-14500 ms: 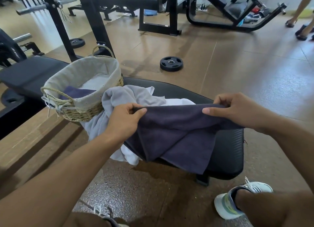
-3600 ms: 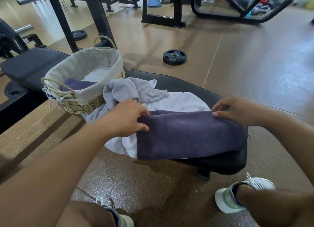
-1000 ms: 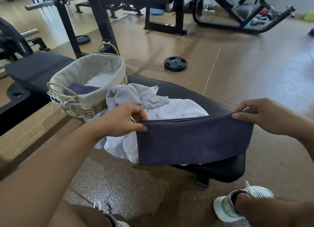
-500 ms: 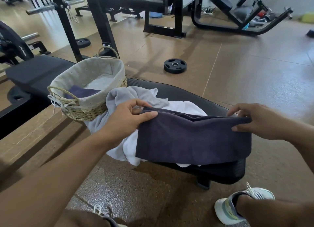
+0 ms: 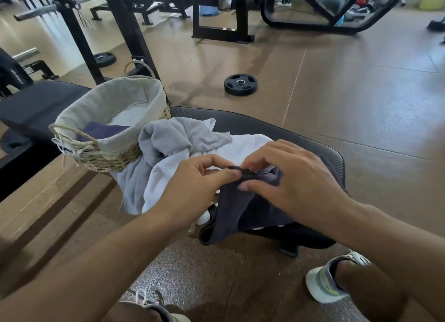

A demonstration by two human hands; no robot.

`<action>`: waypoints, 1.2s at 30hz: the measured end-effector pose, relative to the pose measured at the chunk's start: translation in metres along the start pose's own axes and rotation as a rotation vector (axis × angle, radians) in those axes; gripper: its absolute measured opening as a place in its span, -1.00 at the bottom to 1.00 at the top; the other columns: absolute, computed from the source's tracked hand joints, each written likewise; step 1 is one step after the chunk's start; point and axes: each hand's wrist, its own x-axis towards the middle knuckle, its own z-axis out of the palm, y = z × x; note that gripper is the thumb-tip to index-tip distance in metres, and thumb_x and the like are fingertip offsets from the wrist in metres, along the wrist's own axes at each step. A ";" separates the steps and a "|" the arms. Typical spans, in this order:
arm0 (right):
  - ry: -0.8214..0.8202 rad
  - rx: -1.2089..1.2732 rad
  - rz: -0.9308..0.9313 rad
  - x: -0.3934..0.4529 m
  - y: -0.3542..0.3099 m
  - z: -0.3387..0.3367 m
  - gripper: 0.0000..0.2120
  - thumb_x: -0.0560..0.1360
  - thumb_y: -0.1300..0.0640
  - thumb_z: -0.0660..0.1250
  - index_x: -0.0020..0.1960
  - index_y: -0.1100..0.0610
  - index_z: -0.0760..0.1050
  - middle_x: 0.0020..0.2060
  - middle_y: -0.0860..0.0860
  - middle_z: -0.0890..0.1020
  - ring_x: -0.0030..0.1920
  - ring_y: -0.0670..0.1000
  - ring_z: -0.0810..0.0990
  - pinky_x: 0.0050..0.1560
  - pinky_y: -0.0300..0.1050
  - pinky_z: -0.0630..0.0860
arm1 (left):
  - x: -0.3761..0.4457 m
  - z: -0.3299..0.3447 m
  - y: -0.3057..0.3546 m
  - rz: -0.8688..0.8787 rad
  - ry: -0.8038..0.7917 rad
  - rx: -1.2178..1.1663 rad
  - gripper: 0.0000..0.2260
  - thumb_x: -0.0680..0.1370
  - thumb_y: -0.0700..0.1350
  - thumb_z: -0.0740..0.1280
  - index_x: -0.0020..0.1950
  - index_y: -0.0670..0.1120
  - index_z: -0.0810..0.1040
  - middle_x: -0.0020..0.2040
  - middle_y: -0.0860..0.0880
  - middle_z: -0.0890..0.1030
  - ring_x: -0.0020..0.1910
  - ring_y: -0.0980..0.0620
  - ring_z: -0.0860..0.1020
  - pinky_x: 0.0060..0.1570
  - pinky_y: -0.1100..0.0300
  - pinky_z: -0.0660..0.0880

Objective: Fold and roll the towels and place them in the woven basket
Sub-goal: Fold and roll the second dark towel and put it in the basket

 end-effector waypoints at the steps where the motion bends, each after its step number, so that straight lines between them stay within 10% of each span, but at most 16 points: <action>1: 0.005 0.005 0.003 0.000 0.001 0.002 -0.78 0.42 -0.15 0.51 -0.01 -0.09 0.63 -0.12 -0.19 0.64 -0.04 -0.15 0.52 0.00 -0.34 0.39 | 0.000 0.000 0.000 -0.021 0.003 -0.026 -0.98 0.54 -0.25 0.41 -0.09 -0.18 0.62 -0.18 -0.13 0.73 -0.22 0.01 0.68 -0.28 0.24 0.58; 15: -0.068 0.209 -0.022 -0.003 -0.002 -0.001 -0.88 0.46 0.08 0.46 -0.10 -0.05 0.53 -0.15 -0.17 0.62 -0.02 -0.07 0.56 0.05 -0.11 0.47 | 0.008 -0.006 -0.001 -0.089 0.101 -0.123 -0.93 0.61 -0.20 0.33 -0.08 -0.11 0.55 -0.28 -0.01 0.68 -0.33 0.10 0.62 -0.35 0.25 0.56; 22: -0.112 0.276 0.097 -0.001 -0.005 0.007 -0.77 0.49 0.05 0.50 0.12 -0.12 0.61 -0.18 -0.23 0.65 -0.03 -0.16 0.62 0.00 -0.39 0.46 | 0.009 -0.005 -0.012 -0.060 0.104 0.048 -0.88 0.62 -0.05 0.35 0.03 -0.08 0.62 -0.07 -0.06 0.73 -0.10 0.03 0.66 0.00 0.03 0.57; 36: -0.077 0.315 0.145 -0.004 -0.009 0.008 -0.81 0.55 0.20 0.42 0.08 -0.06 0.60 -0.16 -0.25 0.69 0.00 -0.22 0.64 0.03 -0.36 0.49 | 0.006 -0.007 -0.012 -0.025 -0.002 0.034 -0.87 0.56 -0.29 0.39 0.09 -0.17 0.61 -0.07 -0.16 0.75 -0.09 -0.07 0.72 -0.10 0.15 0.64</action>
